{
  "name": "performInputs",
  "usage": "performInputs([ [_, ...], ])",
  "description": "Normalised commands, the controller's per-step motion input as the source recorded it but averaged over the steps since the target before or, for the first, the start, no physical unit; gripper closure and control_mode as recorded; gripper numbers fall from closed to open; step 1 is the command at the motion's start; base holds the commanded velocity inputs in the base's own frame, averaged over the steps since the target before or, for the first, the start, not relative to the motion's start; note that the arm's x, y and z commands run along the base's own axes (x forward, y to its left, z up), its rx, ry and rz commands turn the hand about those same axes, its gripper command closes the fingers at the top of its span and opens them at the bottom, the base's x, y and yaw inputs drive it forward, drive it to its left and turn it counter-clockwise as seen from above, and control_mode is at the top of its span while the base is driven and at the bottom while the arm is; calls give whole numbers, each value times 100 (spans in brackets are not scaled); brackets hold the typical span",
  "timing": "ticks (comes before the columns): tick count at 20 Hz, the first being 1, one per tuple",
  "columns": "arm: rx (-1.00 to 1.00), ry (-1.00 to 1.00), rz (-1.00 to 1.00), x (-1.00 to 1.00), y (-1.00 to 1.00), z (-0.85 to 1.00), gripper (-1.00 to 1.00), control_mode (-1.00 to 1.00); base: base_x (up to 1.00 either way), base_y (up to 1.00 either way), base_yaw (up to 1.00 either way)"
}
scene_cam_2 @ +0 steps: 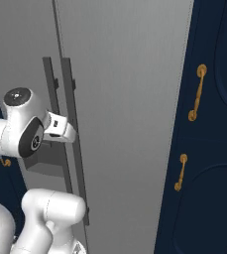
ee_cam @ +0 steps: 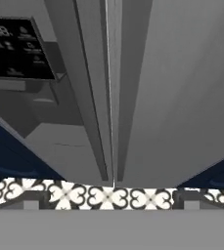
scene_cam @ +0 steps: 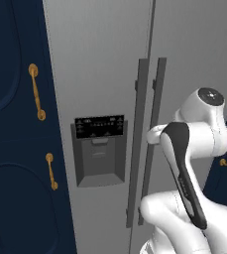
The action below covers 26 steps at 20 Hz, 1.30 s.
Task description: Grab a lemon wedge from the fridge and one ice cube from the ice bowl, and put them in the glass of lemonade.
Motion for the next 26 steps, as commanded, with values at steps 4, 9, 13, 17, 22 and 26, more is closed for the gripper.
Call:
performInputs([
  [4,1,0,0,-83,14,-23,-100,-100,0,0,0],
  [9,0,0,0,-26,13,-9,-100,-100,0,0,0],
  [13,0,14,0,97,0,0,-100,-100,0,0,0],
  [17,0,7,0,16,-6,-3,-100,-100,0,0,0],
  [22,1,3,0,-30,-2,-15,-100,-100,0,0,0],
  [26,0,2,0,-43,0,-12,-100,-100,0,0,0],
])
